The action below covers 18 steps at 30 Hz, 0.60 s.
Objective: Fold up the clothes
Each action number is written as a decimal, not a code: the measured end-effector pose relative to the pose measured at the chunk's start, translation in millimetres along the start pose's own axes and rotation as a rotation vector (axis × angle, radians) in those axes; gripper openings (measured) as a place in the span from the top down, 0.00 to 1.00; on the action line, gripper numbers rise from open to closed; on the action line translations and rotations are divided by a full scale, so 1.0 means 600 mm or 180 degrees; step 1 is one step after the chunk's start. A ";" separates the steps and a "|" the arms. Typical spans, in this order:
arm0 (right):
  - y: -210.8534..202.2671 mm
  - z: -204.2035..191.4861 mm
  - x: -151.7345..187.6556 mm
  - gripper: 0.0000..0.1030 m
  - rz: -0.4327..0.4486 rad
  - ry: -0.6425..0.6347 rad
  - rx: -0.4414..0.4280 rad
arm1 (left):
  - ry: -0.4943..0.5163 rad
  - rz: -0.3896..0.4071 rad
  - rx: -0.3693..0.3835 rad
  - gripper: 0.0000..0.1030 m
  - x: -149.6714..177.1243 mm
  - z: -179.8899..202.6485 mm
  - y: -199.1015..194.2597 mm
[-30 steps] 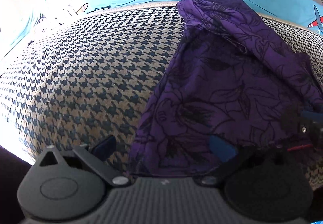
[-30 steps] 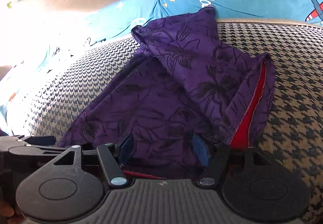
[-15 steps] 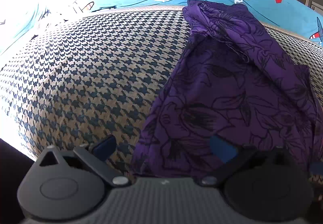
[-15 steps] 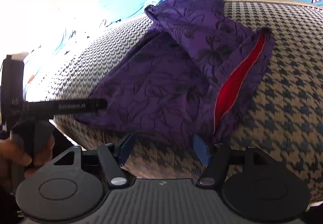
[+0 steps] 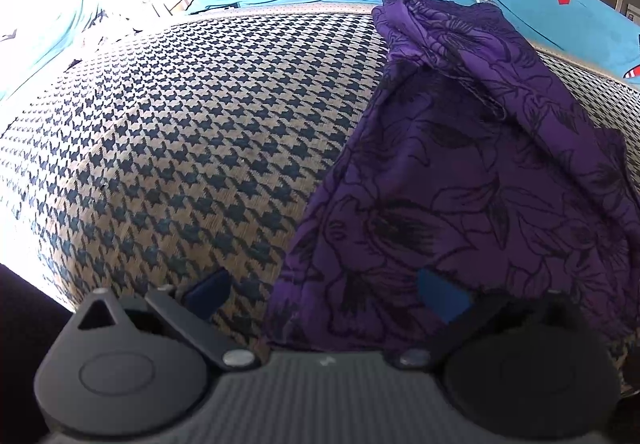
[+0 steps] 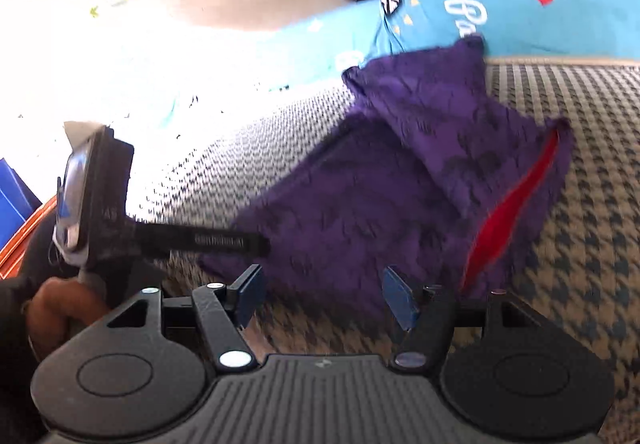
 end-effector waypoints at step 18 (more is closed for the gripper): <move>0.045 0.051 0.020 0.36 -0.0378 0.0118 0.0608 | -0.0275 0.0280 0.0041 0.00 -0.083 -0.026 0.018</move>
Point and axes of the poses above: each gripper's, at about its wrist camera, not at the fingertips, and y roughly the way its jaws point, z to its right, x to its underside, the point moved 9 cm from there along y, roughly the way its jaws point, and after that the axes turned 10 degrees about x, right-handed, at the moved point
